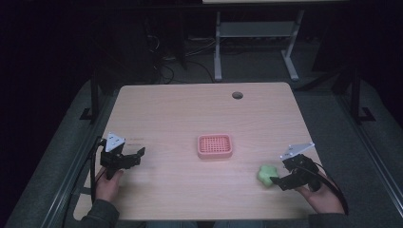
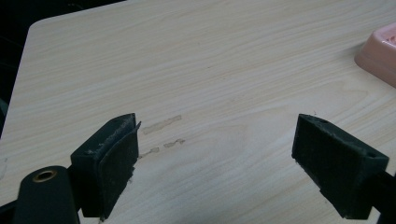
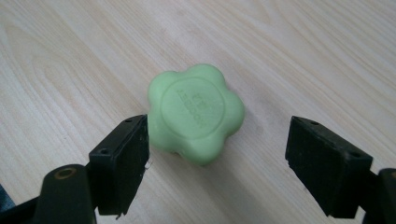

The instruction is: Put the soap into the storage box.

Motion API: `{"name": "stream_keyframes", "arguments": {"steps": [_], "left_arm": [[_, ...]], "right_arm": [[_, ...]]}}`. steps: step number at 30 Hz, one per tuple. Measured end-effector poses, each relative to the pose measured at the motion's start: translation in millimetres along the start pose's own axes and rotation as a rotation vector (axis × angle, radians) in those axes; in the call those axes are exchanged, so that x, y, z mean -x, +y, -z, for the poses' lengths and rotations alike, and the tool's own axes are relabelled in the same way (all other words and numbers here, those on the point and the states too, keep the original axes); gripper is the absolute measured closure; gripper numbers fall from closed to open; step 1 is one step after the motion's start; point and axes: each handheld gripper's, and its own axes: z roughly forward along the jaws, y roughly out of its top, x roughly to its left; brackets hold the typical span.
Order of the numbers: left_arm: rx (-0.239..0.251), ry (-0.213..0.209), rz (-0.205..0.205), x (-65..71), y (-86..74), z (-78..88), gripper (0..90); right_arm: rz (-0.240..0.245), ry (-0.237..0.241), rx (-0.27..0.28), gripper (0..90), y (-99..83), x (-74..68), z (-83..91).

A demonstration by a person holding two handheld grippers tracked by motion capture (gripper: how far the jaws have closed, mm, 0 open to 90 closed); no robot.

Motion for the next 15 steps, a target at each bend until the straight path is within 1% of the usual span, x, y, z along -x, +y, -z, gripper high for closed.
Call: {"name": "stream_keyframes", "arguments": {"steps": [1,8,9,15], "left_arm": [[0.002,0.0,0.0,0.2,0.0,0.1,14.2],[0.006,0.002,-0.003,1.1,0.5,0.3,14.2],[0.008,0.002,-0.003,1.2,0.5,0.2,14.2],[0.013,0.003,-0.006,1.5,1.2,0.3,14.2]], "right_arm": [[0.007,-0.003,-0.002,21.3,1.3,0.2,-0.8],[-0.004,0.016,-0.026,20.8,9.8,1.0,-7.1],[0.001,0.016,-0.029,20.8,11.3,1.2,-8.4],[-0.009,0.011,-0.036,20.5,14.0,-0.1,-12.8]]}}
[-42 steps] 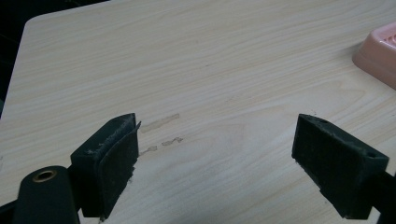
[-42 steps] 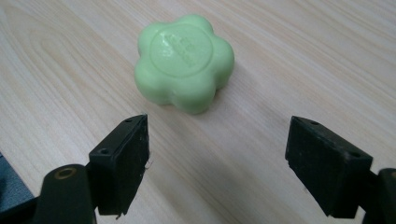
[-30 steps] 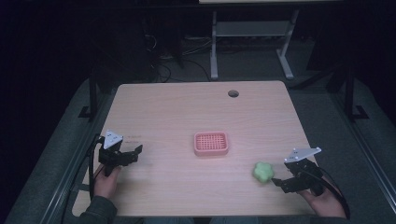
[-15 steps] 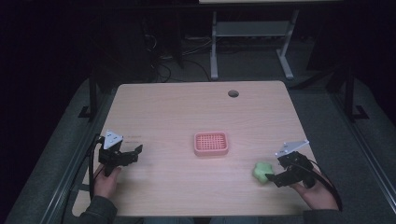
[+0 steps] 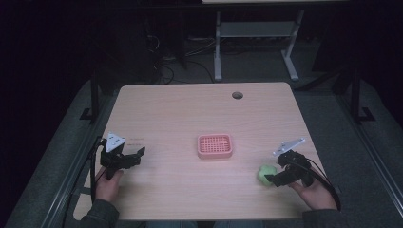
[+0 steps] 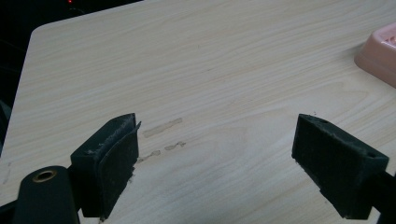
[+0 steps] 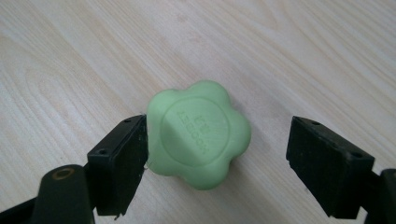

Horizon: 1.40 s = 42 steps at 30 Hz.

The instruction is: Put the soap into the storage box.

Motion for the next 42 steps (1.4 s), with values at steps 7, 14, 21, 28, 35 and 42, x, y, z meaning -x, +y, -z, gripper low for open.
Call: {"name": "stream_keyframes", "arguments": {"steps": [7,14,21,28,35,42], "left_arm": [[0.0,0.0,-0.013,1.4,0.4,0.0,14.2],[0.004,0.001,-0.015,1.2,0.7,0.1,14.2],[0.001,0.001,-0.02,1.5,0.9,-0.2,14.2],[-0.001,0.0,-0.025,2.4,0.9,-0.3,14.2],[0.0,0.0,-0.024,2.4,0.9,-0.6,14.2],[-0.002,-0.001,-0.027,2.7,0.9,-1.0,14.2]], "right_arm": [[-0.024,-0.002,-0.005,19.7,-2.7,1.0,-2.0],[-0.04,0.005,-0.009,17.1,-3.2,0.6,-5.5],[-0.038,0.023,-0.013,17.1,-0.3,-2.9,-8.1],[-0.024,0.03,-0.047,16.1,4.2,-7.6,-15.6],[-0.03,0.035,-0.087,16.1,6.2,-10.0,-26.2],[-0.021,0.026,-0.1,15.9,7.3,-11.4,-30.2]]}}
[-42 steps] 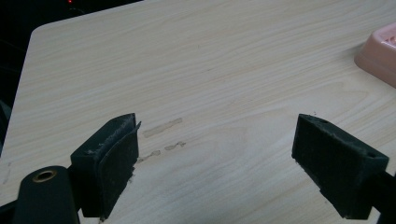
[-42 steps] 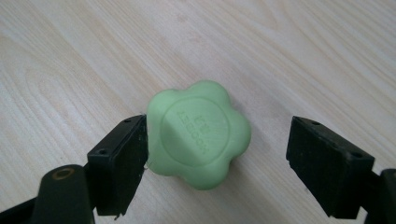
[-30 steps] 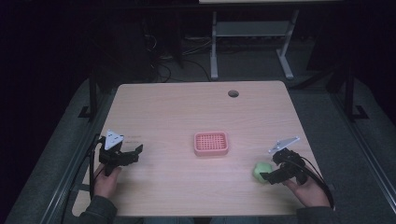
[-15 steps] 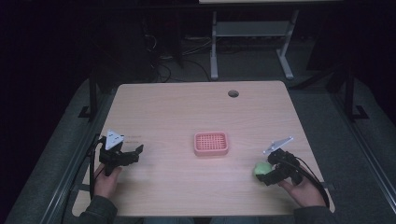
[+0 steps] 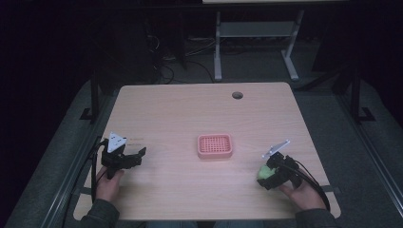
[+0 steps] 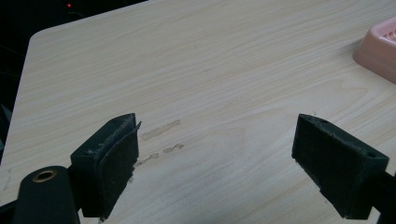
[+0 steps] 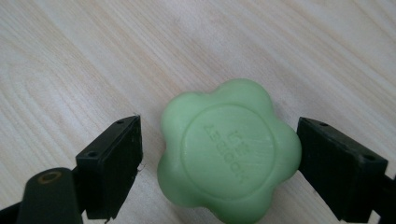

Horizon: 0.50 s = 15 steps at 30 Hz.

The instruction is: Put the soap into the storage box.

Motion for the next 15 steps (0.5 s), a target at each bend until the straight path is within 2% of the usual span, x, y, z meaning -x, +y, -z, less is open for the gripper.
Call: {"name": "stream_keyframes", "arguments": {"steps": [8,15], "left_arm": [[-0.005,0.0,0.0,0.1,-0.2,-0.1,14.2],[-0.004,0.007,0.003,-1.0,-0.4,0.2,14.2]], "right_arm": [[-0.023,-0.009,-0.032,20.5,1.1,2.2,-4.3],[-0.022,-0.007,-0.067,22.6,1.9,3.5,-7.9]]}}
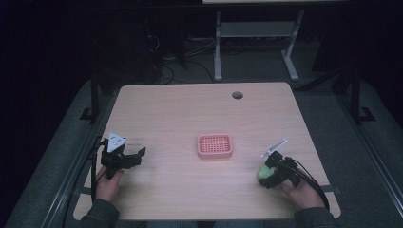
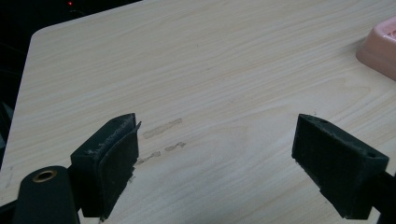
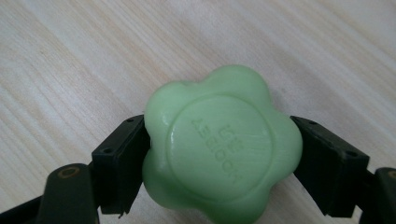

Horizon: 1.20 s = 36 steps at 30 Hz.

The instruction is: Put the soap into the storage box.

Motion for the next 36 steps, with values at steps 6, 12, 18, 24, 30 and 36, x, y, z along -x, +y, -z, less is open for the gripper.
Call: {"name": "stream_keyframes", "arguments": {"steps": [6,12,18,24,30,36], "left_arm": [[-0.001,0.0,0.003,-0.6,-0.2,0.4,14.2],[0.004,-0.001,0.001,-0.9,-0.2,1.1,14.2],[-0.001,-0.003,-0.001,-0.4,-0.2,0.8,14.2],[0.003,0.001,0.008,-1.9,-0.6,1.7,14.2],[0.005,0.0,0.013,-2.5,-1.1,1.5,14.2],[0.0,-0.001,0.005,-1.4,-0.8,1.6,14.2]], "right_arm": [[0.0,0.005,-0.019,24.3,2.4,0.4,-2.5],[0.0,0.005,-0.031,24.9,3.9,0.4,-2.5],[0.02,0.011,-0.033,25.4,4.4,1.4,-2.4],[0.05,0.012,-0.034,25.7,4.4,1.6,-2.0],[0.066,0.017,-0.034,25.8,4.0,2.5,-1.6],[0.072,0.019,-0.027,25.9,5.2,2.4,1.7]]}}
